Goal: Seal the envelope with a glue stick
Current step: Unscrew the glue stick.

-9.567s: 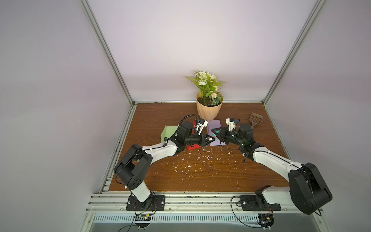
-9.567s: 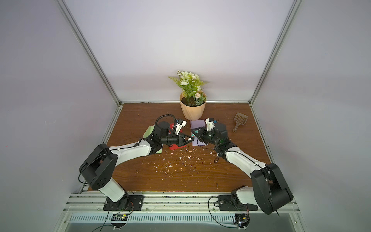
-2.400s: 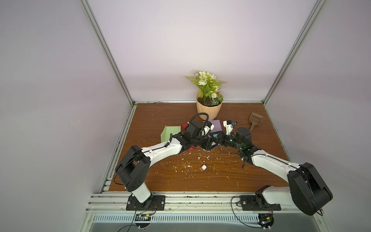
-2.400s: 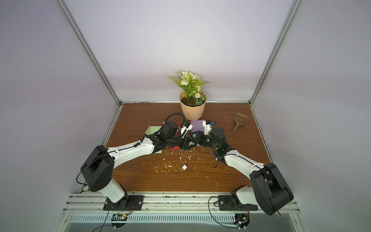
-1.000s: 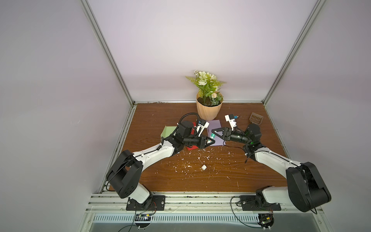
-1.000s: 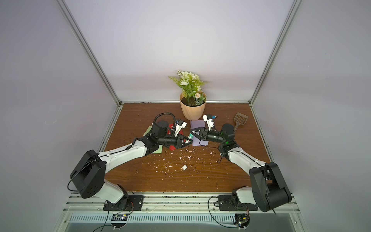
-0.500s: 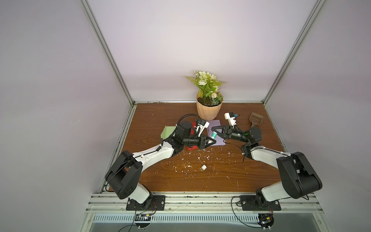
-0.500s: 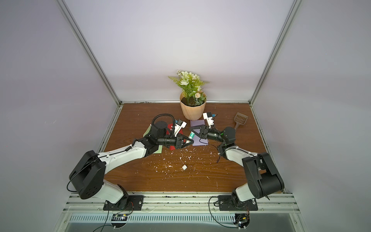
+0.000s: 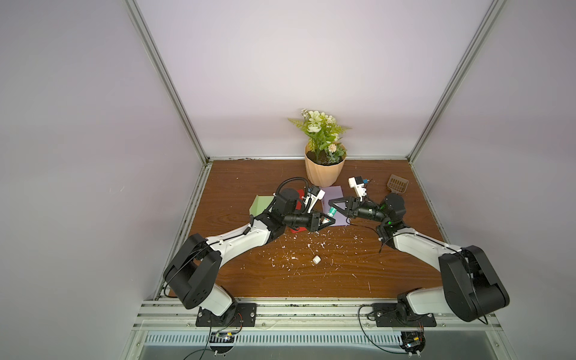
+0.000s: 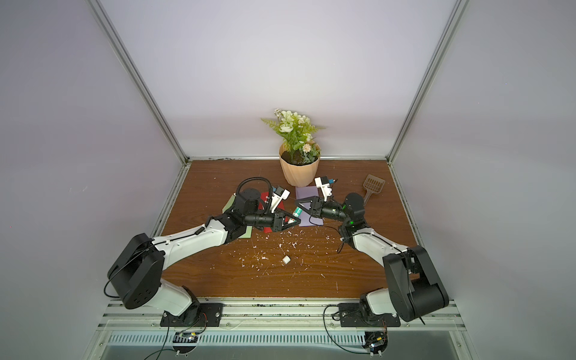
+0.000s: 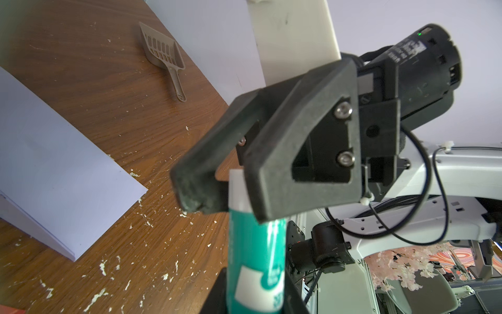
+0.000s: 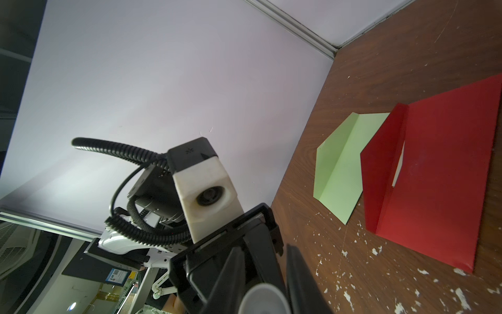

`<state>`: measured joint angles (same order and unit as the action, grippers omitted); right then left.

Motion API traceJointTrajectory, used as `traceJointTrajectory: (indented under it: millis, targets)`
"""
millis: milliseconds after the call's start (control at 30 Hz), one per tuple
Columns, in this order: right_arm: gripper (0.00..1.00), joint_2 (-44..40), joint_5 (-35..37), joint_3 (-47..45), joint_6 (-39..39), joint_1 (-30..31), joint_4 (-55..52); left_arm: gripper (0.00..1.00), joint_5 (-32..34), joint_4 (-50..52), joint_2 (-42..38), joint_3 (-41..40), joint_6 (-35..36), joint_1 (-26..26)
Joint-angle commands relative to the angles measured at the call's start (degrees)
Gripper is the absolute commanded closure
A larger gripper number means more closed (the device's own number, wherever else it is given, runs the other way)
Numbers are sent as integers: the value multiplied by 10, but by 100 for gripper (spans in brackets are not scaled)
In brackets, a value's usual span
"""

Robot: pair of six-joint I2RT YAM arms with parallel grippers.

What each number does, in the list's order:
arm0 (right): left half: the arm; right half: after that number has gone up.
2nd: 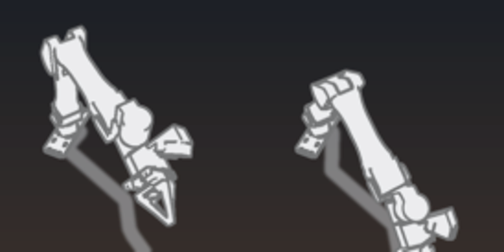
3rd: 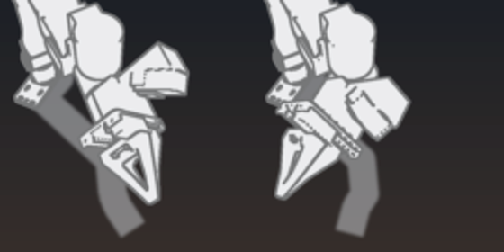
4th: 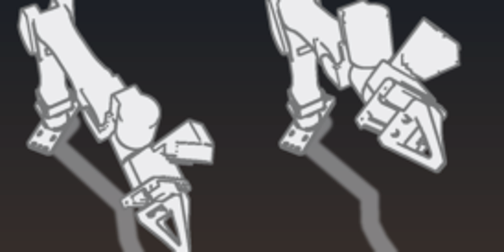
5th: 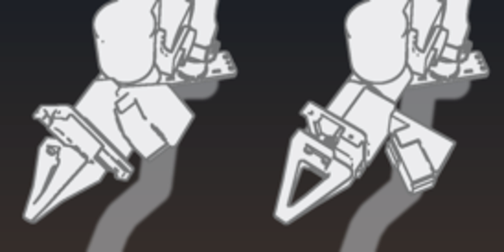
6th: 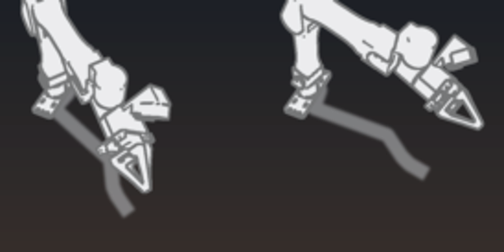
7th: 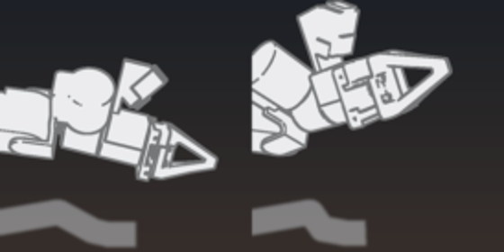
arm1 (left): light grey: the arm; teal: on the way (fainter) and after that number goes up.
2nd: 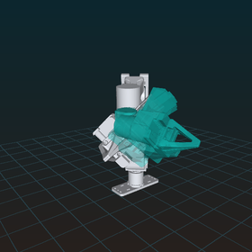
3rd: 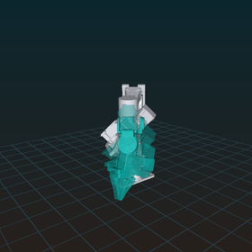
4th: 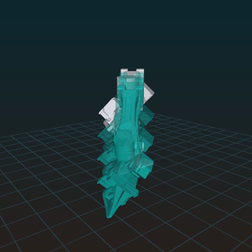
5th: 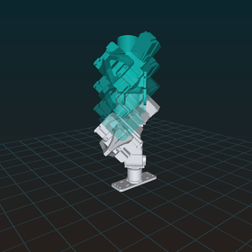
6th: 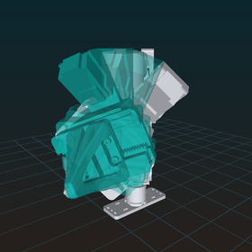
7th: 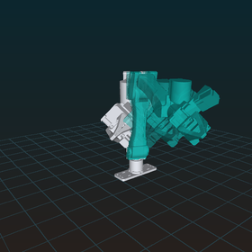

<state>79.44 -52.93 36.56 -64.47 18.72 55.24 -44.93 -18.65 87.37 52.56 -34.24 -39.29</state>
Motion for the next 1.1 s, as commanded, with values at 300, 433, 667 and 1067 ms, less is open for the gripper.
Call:
traceJointTrajectory:
  millis: [300,433,667,1067]
  targets:
    - [100,1,256,153,188,89,-420,99,112,105,26,58,64,6]
    - [100,29,412,205,211,141,-513,99,187,165,49,94,91,-2]
    - [100,46,593,266,263,205,-583,99,298,242,87,145,115,-25]
    - [37,-23,294,175,246,104,-414,100,112,131,48,78,68,4]
